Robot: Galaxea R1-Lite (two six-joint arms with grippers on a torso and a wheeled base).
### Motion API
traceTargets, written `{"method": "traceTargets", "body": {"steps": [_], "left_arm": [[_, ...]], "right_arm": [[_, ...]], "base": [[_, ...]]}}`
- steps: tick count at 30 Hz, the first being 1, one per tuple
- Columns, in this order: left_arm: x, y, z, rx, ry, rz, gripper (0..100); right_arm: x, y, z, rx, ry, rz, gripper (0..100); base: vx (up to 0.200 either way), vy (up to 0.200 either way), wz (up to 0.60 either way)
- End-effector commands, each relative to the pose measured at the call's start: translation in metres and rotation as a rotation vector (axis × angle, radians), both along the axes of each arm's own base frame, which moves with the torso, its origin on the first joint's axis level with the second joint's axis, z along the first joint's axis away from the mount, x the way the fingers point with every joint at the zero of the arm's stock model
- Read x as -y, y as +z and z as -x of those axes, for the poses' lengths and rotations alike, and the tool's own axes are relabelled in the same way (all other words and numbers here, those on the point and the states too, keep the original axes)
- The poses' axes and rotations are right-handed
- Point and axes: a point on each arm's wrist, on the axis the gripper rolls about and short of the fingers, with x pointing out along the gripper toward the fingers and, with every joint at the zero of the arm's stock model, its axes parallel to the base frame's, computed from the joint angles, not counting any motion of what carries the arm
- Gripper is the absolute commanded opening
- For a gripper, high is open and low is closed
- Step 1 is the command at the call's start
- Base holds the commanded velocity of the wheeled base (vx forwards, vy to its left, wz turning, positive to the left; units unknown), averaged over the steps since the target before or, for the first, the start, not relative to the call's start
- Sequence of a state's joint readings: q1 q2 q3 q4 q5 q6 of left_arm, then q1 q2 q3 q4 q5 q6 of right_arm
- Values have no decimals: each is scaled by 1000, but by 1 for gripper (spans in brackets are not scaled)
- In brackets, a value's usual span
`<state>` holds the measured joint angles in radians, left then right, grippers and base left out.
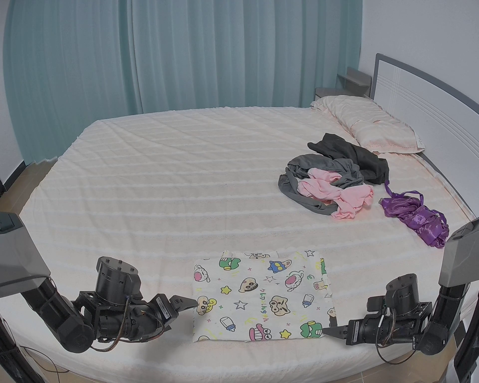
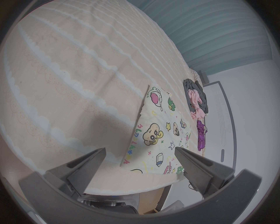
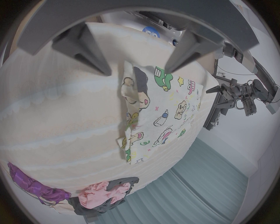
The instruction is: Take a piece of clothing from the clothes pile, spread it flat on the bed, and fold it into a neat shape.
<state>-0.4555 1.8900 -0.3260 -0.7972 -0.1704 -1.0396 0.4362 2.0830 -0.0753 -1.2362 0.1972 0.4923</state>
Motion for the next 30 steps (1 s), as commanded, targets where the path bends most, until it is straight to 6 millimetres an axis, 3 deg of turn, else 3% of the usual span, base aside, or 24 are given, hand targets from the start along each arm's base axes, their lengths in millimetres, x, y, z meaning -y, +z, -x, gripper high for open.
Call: {"method": "traceTargets", "body": {"steps": [1,8,10,18,23,30], "left_arm": [[0,0,0,0,0,0,100],[0,-1,0,-2,-1,0,100],[0,-1,0,-2,-1,0,100],[0,-1,-1,-5,-1,-1,100],[0,-2,-1,-6,2,-3,100],[1,-3,-2,-9,2,-4,100]], "right_arm": [[4,1,-1,4,-13,2,100],[5,27,-29,183,-60,-72,100],[1,31,-52,236,-79,-98,100],[-21,20,-120,235,-114,-143,100],[-29,2,-146,190,-121,-128,100],[-24,-10,-177,206,-159,-126,100]], "base": [[0,0,0],[0,0,0],[0,0,0],[0,0,0],[0,0,0],[0,0,0]]}}
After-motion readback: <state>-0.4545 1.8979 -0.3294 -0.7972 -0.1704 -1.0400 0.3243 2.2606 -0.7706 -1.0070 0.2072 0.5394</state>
